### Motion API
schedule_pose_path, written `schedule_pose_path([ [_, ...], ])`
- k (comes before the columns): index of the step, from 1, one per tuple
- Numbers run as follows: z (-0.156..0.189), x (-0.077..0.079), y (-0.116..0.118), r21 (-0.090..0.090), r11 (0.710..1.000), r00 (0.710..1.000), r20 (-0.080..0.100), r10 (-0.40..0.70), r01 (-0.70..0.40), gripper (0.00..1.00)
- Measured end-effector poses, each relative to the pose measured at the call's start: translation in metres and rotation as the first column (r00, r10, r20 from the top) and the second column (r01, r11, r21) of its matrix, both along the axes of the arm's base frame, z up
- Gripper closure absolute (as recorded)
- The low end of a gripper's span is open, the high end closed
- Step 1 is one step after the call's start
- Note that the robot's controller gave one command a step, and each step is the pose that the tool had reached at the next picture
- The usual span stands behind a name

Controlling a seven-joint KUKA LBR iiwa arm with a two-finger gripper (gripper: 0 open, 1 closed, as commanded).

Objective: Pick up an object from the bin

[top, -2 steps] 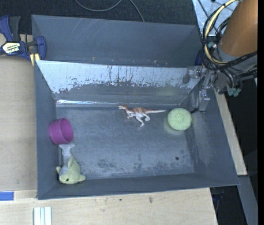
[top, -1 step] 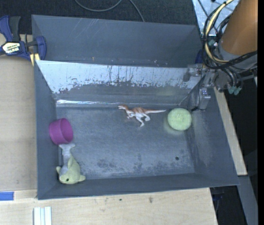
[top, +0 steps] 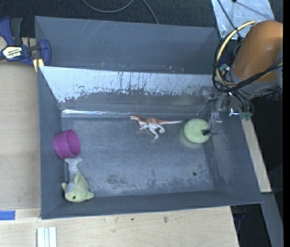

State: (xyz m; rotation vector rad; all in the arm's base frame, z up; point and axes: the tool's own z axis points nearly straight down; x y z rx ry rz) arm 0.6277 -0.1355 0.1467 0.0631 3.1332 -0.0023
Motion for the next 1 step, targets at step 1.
schedule_pose_path([
  [1, -0.0365, -0.0021, -0.0058, 0.002, 1.0, 1.0, -0.007, -0.003, 0.003, 0.0],
])
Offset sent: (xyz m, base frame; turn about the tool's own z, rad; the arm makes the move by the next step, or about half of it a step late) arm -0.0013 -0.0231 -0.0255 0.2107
